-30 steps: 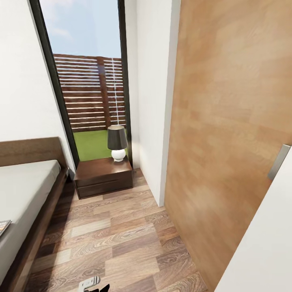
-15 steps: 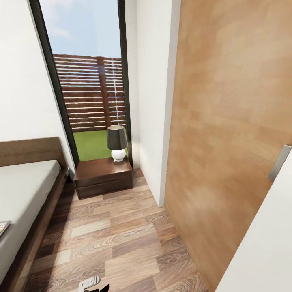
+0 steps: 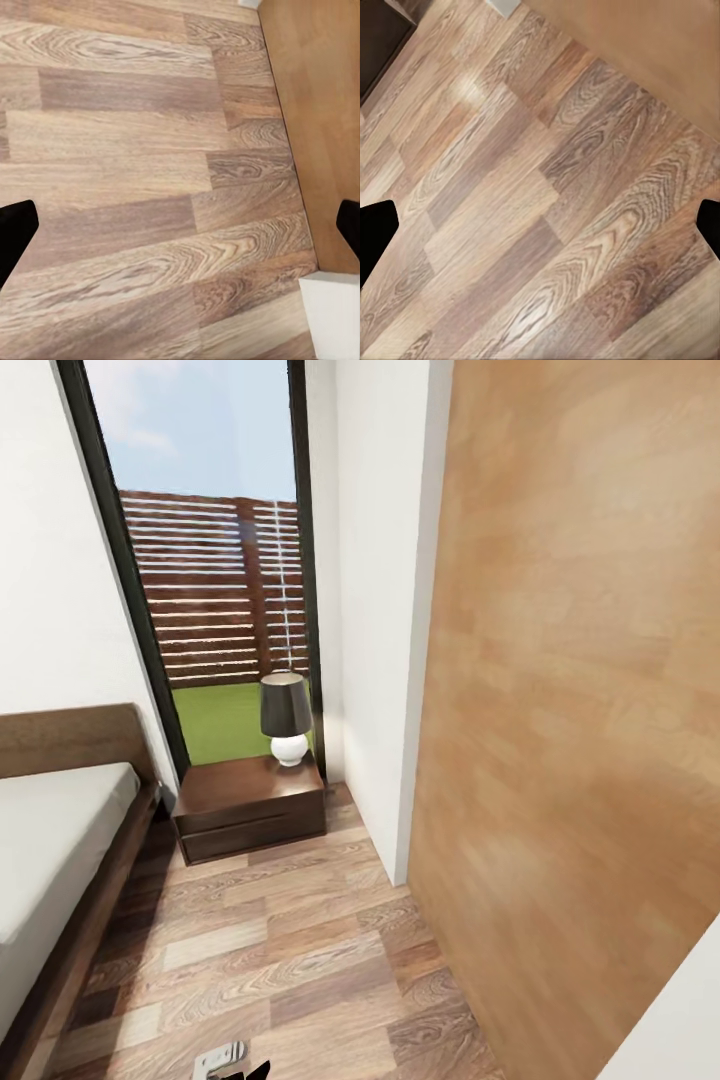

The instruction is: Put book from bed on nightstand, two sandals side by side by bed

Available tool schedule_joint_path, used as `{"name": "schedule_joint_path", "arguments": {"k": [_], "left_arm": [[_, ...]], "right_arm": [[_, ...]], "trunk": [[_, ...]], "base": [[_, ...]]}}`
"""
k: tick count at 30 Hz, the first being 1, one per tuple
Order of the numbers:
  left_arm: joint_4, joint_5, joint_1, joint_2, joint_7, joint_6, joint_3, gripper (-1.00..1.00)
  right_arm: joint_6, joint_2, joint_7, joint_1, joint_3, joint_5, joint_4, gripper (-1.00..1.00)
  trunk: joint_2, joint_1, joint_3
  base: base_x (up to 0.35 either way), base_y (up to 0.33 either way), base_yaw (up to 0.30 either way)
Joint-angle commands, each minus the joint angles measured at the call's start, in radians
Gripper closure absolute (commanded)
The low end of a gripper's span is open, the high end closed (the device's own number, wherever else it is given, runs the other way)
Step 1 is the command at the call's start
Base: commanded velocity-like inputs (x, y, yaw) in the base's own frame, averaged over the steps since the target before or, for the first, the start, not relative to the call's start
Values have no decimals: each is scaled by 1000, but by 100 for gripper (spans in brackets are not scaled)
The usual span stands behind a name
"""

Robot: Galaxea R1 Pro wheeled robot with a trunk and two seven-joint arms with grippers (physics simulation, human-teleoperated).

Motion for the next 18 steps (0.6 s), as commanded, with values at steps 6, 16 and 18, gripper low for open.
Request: {"name": "schedule_joint_path", "arguments": {"k": [6,16,18], "left_arm": [[1,-11,-1,0,-2,-5,8,-100],[1,-11,-1,0,-2,-5,8,-100],[1,-11,-1,0,-2,-5,8,-100]], "right_arm": [[-4,0,6,-1,-8,3,4,-100],[-4,0,7,-1,-7,3,3,-100],[-4,0,7,-1,-7,3,3,-100]], "trunk": [[-1,0,-1],[-1,0,-6],[-1,0,-6]], "base": [[35,0,50],[2,0,218],[0,0,104]]}}
